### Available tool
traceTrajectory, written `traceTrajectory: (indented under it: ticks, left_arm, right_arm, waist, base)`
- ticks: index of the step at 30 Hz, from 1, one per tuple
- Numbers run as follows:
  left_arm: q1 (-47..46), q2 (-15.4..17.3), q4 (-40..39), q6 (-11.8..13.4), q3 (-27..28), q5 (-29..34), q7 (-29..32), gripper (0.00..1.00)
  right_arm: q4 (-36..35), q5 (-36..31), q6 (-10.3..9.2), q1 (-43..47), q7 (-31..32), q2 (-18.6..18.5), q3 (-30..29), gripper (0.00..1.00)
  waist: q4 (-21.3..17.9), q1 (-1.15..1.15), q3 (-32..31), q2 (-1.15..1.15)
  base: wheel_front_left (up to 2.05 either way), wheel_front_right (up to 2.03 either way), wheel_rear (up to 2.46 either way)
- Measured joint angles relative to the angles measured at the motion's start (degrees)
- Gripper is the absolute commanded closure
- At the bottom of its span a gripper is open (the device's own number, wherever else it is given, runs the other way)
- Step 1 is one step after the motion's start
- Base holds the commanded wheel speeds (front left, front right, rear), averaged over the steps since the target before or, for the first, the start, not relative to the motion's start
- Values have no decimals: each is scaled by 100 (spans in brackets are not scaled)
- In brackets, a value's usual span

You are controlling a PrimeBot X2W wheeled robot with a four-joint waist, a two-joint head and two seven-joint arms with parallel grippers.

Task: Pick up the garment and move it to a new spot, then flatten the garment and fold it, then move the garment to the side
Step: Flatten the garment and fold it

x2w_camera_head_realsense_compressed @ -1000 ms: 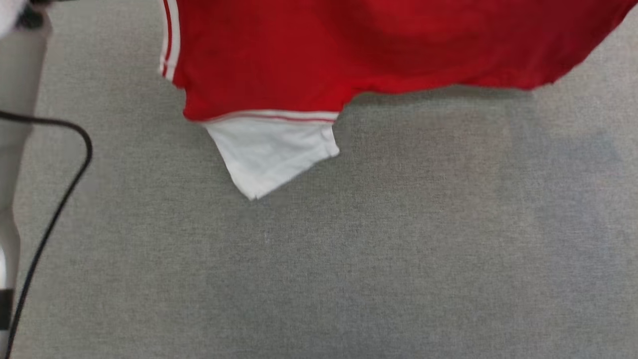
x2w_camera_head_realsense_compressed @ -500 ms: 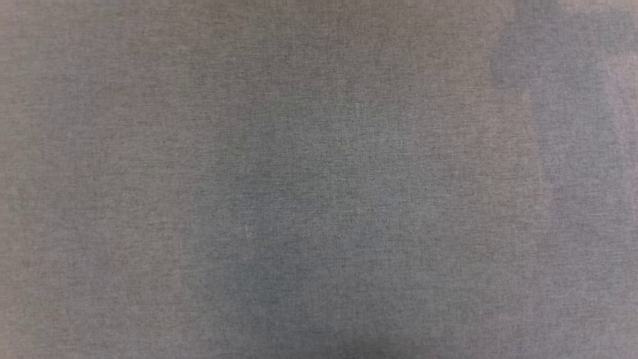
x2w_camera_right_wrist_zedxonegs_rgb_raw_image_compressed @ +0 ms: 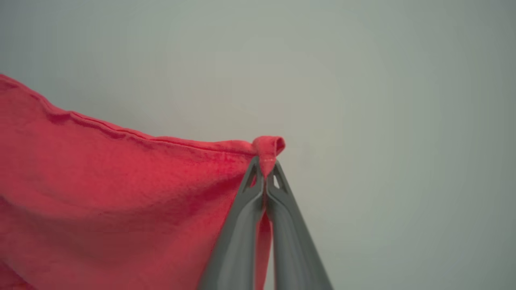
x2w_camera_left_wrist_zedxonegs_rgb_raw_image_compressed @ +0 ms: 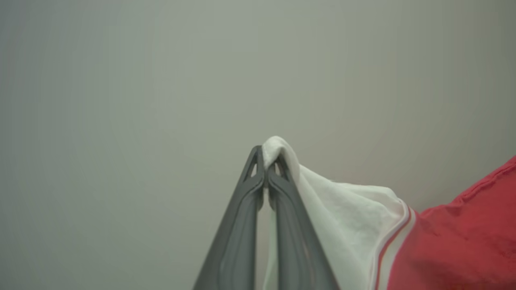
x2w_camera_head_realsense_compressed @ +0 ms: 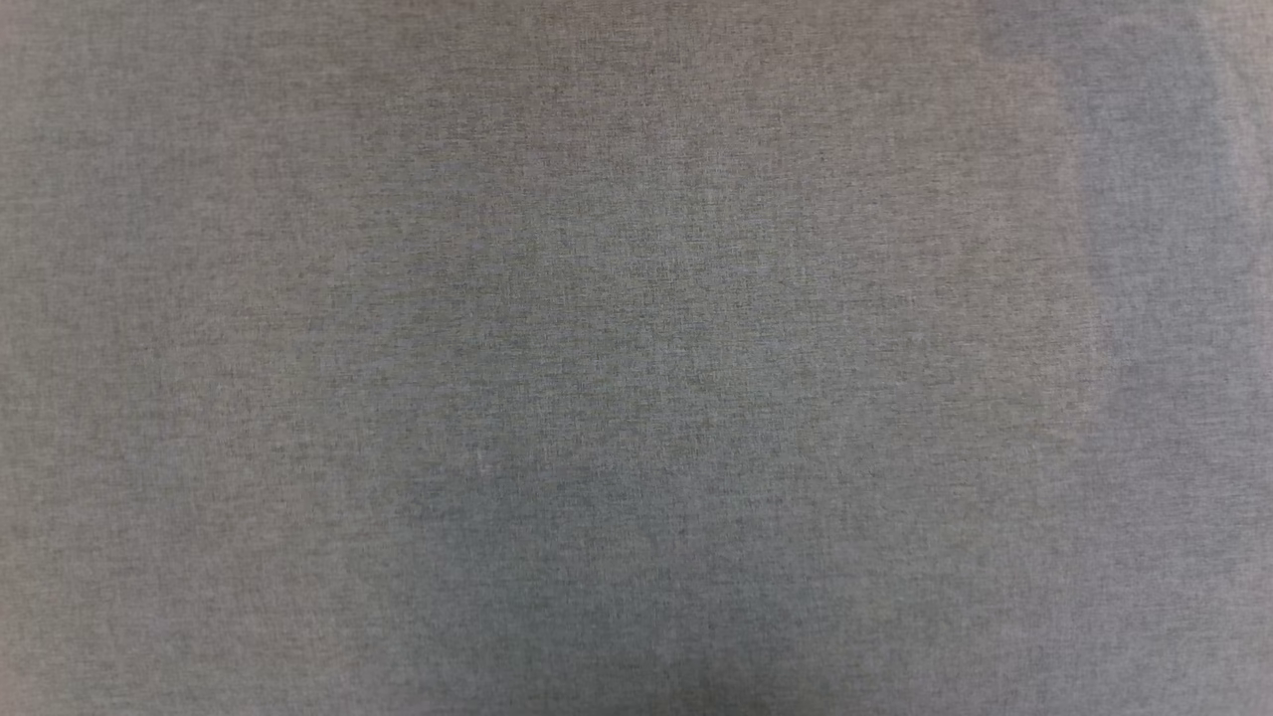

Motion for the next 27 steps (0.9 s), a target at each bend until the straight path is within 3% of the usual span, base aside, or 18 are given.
traceTrajectory:
  ticks: [8,14,20,27]
  left_arm:
    - [1330,233,-10,0,-93,-344,-301,100]
    - [2688,426,-555,85,20,-433,-348,100]
    - [4397,686,-1612,460,129,-561,-350,100]
    - [6572,1103,-3017,1182,68,-715,-285,100]
  right_arm:
    - [201,558,0,1022,-512,94,681,100]
    - [147,994,0,1851,-646,33,1237,100]
    - [-216,1411,0,2789,-694,-261,1735,100]
    - [-861,1752,0,4056,-719,-694,2132,100]
  waist:
    - [50,-1,-243,0]
    - [117,0,-656,0]
    - [179,-1,-1204,0]
    - [241,-1,-1873,0]
  base:
    - [0,0,0]
    - [0,0,0]
    - [0,0,0]
    - [0,0,0]
